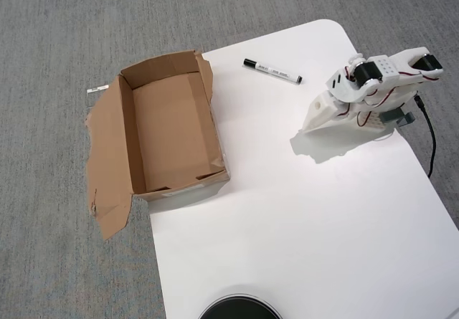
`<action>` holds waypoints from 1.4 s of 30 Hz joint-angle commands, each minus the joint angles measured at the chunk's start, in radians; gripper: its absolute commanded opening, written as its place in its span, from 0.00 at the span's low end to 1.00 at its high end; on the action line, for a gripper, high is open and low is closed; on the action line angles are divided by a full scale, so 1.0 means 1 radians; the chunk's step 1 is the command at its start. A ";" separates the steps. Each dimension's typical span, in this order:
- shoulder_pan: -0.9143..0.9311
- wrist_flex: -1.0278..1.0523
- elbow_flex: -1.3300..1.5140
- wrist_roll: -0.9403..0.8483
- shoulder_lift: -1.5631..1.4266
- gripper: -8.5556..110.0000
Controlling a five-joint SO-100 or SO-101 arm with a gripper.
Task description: Grasp a pen and put it in the box.
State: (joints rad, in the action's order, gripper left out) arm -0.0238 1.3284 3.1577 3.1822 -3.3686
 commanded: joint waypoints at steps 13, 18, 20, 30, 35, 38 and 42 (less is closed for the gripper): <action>0.002 0.026 0.025 0.010 -0.058 0.08; -0.008 0.026 0.025 0.004 -0.058 0.08; -0.008 0.025 0.025 0.002 -0.058 0.08; -0.010 0.014 0.025 0.001 -0.060 0.08; -0.010 0.008 0.008 -0.001 -0.060 0.08; -0.012 0.008 -0.033 -0.002 -0.060 0.08; -0.012 0.008 -0.122 -0.004 -0.060 0.08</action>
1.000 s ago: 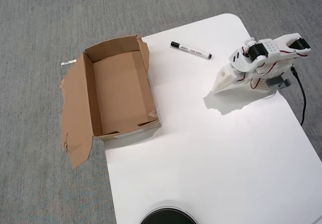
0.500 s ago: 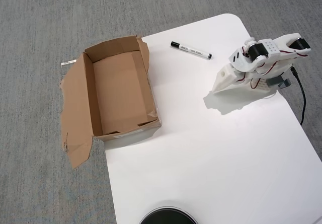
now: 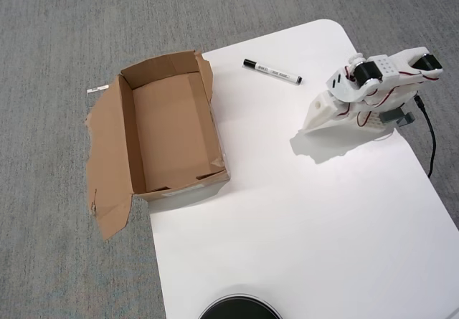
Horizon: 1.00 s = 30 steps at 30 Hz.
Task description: Grasp a pen and put it in the box.
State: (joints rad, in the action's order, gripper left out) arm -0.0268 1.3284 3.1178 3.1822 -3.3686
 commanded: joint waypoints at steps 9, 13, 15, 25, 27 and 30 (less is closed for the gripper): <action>-0.001 0.008 -0.240 -0.039 -0.058 0.08; 0.008 0.008 -0.297 -0.134 -0.058 0.08; 0.008 0.009 -0.329 -0.168 -0.058 0.08; 0.008 -0.002 -0.512 -0.197 0.052 0.08; 0.010 -0.025 -0.567 -0.223 0.109 0.08; 0.016 -0.072 -0.654 -0.301 0.212 0.08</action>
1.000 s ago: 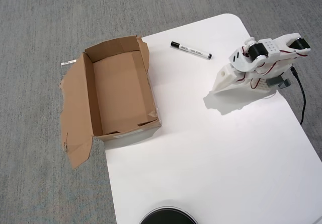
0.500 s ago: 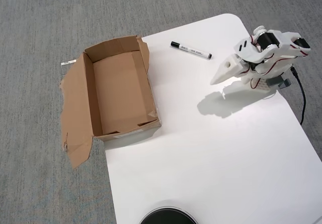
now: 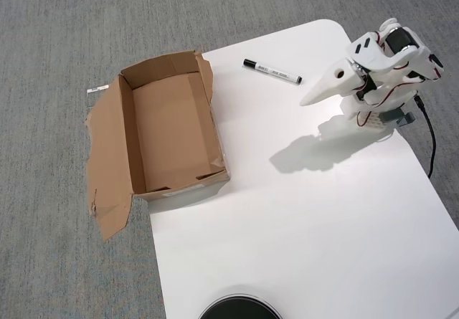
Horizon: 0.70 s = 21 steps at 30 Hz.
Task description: Grasp a pen and put it in the box.
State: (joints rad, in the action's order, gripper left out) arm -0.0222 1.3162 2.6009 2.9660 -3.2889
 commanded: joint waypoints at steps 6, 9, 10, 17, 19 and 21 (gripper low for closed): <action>0.166 -0.127 -0.360 -0.304 0.334 0.08; 0.255 -0.130 -0.486 -0.439 0.430 0.08; 0.285 -0.132 -0.527 -0.482 0.462 0.08; 0.486 -0.132 -0.763 -0.732 0.647 0.08; 0.548 -0.132 -0.808 -0.803 0.689 0.08; 0.601 -0.132 -0.843 -0.872 0.724 0.08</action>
State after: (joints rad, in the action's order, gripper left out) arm 0.4794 1.1980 1.8615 2.2266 -2.6338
